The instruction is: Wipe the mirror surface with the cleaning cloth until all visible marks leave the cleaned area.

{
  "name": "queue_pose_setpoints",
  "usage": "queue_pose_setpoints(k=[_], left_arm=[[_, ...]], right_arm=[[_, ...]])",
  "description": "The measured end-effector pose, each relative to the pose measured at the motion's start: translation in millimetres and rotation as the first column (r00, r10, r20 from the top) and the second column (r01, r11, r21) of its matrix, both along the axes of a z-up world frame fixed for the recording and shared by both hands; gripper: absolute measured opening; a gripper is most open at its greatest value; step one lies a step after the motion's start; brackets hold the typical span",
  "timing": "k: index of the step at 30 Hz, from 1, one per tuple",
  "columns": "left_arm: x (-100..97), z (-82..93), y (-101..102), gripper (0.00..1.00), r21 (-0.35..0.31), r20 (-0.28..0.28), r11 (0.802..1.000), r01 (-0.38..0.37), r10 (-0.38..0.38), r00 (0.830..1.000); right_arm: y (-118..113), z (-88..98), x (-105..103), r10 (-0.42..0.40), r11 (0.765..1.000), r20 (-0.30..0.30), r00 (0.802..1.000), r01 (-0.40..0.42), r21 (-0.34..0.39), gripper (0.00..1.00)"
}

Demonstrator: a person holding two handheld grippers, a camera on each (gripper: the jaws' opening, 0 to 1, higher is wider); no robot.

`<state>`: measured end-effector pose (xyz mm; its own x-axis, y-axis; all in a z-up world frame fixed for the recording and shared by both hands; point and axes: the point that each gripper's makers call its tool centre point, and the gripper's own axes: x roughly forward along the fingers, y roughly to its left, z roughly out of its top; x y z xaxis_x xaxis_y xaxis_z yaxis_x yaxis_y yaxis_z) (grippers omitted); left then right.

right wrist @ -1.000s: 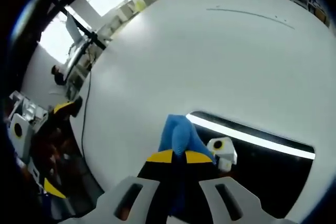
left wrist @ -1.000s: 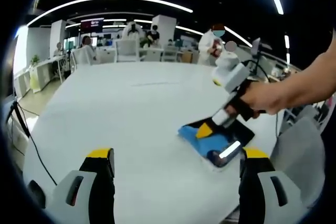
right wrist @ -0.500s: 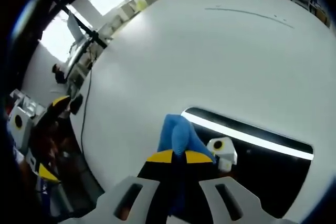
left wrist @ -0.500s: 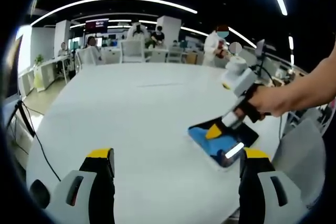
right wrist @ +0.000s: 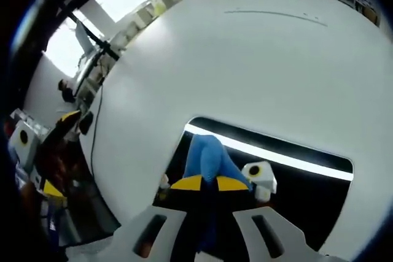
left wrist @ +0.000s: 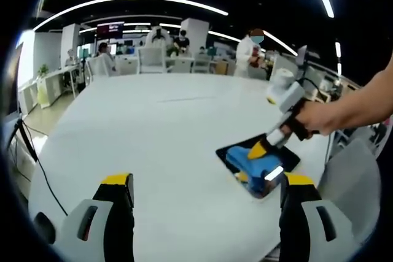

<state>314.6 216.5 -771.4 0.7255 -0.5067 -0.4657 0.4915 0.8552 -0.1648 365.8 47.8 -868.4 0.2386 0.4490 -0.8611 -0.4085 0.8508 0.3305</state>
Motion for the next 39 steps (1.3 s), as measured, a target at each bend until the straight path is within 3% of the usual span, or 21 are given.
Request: queue_pose_setpoints(k=[29, 39], left_arm=[[-4.4, 0.1, -12, 1.0, 0.042, 0.005, 0.998, 0.054, -0.054, 0.999], [-17.2, -7.8, -2, 1.0, 0.085, -0.014, 0.992, 0.09, -0.089, 0.996]], right_arm=[[-82, 1.2, -1, -0.074, 0.996, 0.009, 0.997, 0.075, -0.048, 0.01], [-117, 0.2, -3, -0.105, 0.992, 0.001, 0.995, 0.104, -0.07, 0.01]])
